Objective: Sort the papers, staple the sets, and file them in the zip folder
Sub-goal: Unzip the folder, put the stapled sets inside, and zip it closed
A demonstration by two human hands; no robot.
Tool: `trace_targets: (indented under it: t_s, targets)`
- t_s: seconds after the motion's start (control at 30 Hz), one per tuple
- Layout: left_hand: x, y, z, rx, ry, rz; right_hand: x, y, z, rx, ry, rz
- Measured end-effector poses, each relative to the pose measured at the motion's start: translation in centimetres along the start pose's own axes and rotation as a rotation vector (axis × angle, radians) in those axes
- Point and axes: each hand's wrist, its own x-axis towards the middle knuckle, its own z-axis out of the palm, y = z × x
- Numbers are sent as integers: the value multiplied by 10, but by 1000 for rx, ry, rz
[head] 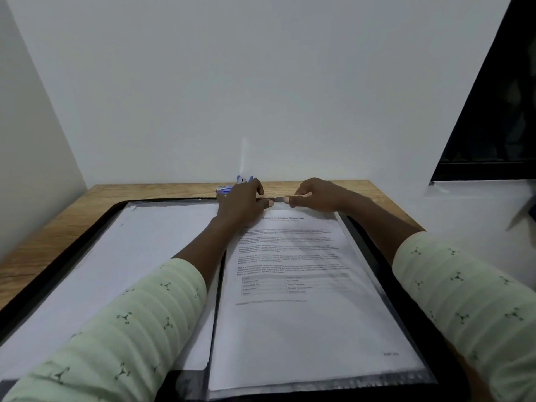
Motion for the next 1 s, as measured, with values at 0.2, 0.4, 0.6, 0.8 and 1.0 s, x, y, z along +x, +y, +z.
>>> trace_targets:
  t_s: [0.2,0.4,0.6,0.8,1.0]
  targets:
    - [-4,-25,-23,22,-19,41,-14,11,-5,101,263,115]
    - [-25,-53,-55,97,-99,-9,-40,9,-13,277,256,320]
    - [-67,-79,-87,110,-84,-59,-72,3,-9,111,149,493]
    - [-105,-94,-107,108,-51,-138,-92,-12,-3,237,187,467]
    - [-134,-114,-122,161,3,-140,-115,-17,-21,330,39,560]
